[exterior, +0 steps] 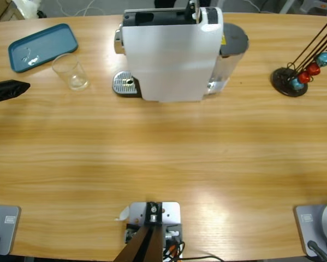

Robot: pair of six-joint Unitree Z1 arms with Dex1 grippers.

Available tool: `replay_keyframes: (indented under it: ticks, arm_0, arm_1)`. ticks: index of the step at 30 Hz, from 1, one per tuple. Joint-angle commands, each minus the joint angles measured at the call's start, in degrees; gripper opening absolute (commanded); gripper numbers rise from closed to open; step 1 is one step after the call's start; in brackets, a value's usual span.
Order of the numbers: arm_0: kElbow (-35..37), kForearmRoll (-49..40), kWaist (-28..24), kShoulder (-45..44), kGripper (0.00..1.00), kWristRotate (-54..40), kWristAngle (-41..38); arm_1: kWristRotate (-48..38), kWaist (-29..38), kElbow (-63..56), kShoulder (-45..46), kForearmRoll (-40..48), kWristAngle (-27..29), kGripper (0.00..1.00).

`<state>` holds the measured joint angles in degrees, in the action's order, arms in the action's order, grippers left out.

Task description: Pour coffee

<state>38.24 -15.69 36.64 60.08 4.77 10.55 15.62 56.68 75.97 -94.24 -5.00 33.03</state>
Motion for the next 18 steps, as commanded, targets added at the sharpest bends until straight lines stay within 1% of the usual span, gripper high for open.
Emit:
replay_keyframes:
  ticks: [1,18]
  arm_0:
    - [-1.7,0.5,0.4,1.9,0.945,0.9,0.1]
    - [-1.7,0.3,0.4,2.0,0.945,0.9,0.0]
  arm_1:
    - [-0.7,5.4,0.1,-7.2,0.7,-0.9,0.0]
    - [-0.5,5.7,2.7,-14.0,1.1,-1.2,0.0]
